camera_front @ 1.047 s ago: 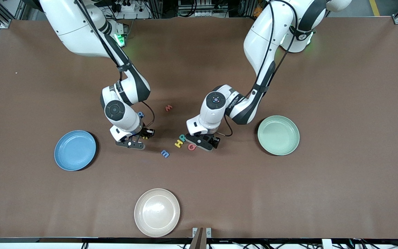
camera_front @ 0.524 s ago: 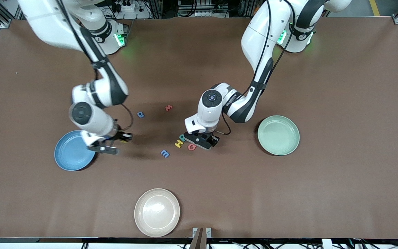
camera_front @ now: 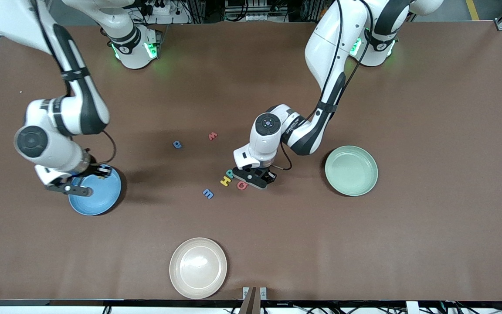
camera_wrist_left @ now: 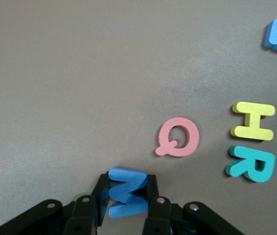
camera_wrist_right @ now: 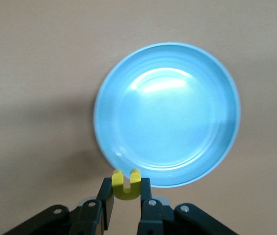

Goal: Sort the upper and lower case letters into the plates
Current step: 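Release the u onto the blue plate while the left gripper releases the M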

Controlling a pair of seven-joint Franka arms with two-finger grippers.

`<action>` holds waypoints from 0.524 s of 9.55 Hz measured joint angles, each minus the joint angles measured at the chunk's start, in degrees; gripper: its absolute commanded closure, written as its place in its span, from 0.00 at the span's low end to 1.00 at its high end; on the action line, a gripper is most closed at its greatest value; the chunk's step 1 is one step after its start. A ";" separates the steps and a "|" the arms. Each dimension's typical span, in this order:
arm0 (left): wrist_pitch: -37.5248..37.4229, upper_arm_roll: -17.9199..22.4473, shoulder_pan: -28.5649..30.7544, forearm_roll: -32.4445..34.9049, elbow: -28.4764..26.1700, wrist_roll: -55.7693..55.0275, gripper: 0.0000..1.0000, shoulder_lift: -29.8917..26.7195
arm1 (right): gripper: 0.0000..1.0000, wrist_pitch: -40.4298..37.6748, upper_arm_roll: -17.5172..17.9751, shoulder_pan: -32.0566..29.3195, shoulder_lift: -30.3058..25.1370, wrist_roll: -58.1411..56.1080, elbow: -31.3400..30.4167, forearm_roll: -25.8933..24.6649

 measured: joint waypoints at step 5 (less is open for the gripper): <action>-23.81 1.91 10.29 0.01 -0.21 18.18 0.82 -11.56 | 0.00 -1.05 0.31 -1.03 -0.03 -1.20 -0.12 -0.03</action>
